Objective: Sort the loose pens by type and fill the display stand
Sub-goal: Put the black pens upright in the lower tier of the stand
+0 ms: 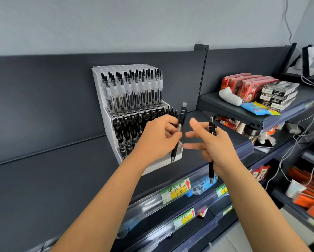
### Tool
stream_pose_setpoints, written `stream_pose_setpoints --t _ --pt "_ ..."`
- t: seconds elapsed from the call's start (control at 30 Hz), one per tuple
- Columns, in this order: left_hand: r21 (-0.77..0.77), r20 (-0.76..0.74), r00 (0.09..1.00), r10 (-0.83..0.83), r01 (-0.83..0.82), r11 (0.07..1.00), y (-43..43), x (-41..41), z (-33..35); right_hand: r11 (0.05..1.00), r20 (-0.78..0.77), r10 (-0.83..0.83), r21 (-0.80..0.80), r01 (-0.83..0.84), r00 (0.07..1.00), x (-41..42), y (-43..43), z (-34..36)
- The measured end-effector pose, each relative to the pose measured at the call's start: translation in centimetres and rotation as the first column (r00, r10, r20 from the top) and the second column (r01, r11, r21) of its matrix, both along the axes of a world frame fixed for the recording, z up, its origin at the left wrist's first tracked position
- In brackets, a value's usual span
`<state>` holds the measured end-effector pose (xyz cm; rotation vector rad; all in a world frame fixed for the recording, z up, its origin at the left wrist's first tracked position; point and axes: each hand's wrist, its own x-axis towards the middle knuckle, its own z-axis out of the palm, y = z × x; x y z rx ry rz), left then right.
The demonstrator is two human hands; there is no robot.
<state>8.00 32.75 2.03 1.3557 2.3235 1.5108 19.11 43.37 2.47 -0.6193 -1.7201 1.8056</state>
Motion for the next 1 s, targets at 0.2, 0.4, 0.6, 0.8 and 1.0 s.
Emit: stream_pose_setpoints --t 0.2,0.4,0.6,0.8,1.0 --pt "0.237 0.111 0.993 -0.038 0.010 0.971 -0.2 0.8 -0.3 0.976 0.051 0.186 0.107 -0.190 0.981 -0.3 -0.7 -1.4" --pt "0.271 0.130 0.990 0.060 -0.093 0.958 -0.5 0.1 -0.3 0.901 0.063 0.126 0.410 -0.140 0.990 -1.5 0.2 -2.9" --pt "0.232 0.012 0.982 0.186 -0.184 0.955 0.0 -1.1 -1.5 0.953 0.185 -0.162 0.284 0.105 0.969 -1.6 1.5 -3.2" --pt "0.145 -0.138 0.959 0.249 -0.229 0.963 1.2 -1.8 -3.6 0.954 -0.035 -0.128 -0.278 0.113 0.991 -1.0 1.9 -3.5" --pt "-0.125 -0.182 0.949 0.258 -0.282 0.951 2.2 -2.2 -4.6 0.970 -0.130 -0.210 -0.152 0.190 0.969 -1.1 2.1 -3.2"
